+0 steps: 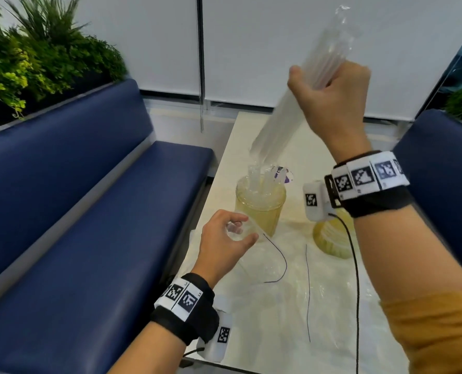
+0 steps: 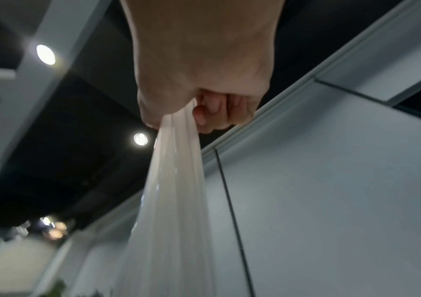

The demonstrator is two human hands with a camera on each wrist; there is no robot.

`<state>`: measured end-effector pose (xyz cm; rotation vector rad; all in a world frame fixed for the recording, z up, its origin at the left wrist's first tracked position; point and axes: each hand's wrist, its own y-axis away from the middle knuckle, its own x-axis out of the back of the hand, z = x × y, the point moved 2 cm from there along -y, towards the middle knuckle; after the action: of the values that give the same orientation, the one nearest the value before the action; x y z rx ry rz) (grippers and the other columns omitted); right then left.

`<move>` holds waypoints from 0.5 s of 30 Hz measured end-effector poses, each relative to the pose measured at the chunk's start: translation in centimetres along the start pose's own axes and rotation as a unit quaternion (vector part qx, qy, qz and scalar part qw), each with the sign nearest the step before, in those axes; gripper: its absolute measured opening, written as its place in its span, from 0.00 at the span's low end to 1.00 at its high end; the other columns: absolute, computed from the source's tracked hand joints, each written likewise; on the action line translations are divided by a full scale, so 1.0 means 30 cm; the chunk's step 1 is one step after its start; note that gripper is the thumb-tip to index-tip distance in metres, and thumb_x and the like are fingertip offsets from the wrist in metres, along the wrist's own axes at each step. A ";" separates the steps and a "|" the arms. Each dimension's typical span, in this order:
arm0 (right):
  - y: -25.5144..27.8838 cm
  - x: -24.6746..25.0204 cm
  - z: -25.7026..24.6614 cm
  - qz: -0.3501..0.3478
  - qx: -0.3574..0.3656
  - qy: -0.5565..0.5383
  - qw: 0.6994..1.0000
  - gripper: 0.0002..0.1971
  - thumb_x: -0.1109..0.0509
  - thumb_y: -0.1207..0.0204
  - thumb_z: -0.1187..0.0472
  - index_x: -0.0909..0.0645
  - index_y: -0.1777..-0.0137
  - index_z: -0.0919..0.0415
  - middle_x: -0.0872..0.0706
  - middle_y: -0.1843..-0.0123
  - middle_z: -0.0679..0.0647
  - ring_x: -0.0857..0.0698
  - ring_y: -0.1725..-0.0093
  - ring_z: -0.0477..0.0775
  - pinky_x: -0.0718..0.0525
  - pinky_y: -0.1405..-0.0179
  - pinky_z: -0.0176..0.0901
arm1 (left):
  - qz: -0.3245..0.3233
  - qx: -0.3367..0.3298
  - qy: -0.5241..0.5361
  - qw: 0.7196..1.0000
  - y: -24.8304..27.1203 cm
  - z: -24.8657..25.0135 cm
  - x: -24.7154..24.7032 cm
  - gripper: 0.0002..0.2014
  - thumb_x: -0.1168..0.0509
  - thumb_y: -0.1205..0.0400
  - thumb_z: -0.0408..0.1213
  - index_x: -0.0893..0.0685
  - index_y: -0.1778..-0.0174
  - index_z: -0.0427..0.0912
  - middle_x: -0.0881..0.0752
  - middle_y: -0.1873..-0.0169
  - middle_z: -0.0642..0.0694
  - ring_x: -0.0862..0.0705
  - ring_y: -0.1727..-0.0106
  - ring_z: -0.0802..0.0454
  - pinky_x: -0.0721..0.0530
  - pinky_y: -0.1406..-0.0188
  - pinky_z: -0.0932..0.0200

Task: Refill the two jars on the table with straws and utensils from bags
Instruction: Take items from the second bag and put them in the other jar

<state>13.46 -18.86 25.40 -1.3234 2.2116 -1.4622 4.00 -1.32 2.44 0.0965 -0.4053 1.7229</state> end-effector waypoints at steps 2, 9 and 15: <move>-0.017 -0.049 0.064 0.010 0.001 0.071 0.997 0.24 0.30 0.28 0.39 0.20 0.73 0.60 0.17 0.76 0.51 0.17 0.75 0.54 0.29 0.76 0.39 | -0.002 -0.001 0.001 1.000 0.002 0.002 0.001 0.17 0.17 0.29 0.43 0.13 0.48 0.54 0.14 0.49 0.59 0.13 0.51 0.61 0.09 0.50 0.52; 0.165 -0.293 0.291 -0.125 -0.015 0.203 0.971 0.26 0.33 0.23 0.38 0.14 0.58 0.64 0.12 0.67 0.60 0.14 0.68 0.62 0.18 0.70 0.46 | -0.016 -0.007 0.018 1.000 0.000 0.013 0.010 0.16 0.18 0.27 0.44 0.13 0.46 0.53 0.14 0.47 0.60 0.12 0.49 0.62 0.10 0.51 0.59; 0.327 -0.349 0.416 -0.164 -0.102 0.188 0.963 0.26 0.31 0.23 0.39 0.15 0.57 0.67 0.16 0.68 0.60 0.17 0.69 0.64 0.23 0.71 0.46 | -0.013 -0.002 0.031 0.999 -0.010 0.008 0.010 0.15 0.19 0.27 0.44 0.12 0.46 0.53 0.14 0.48 0.60 0.12 0.49 0.64 0.10 0.52 0.62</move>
<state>21.11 -17.96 8.01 -1.6626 2.5287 -1.7637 4.20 -1.07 2.80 0.0459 -0.3609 1.6949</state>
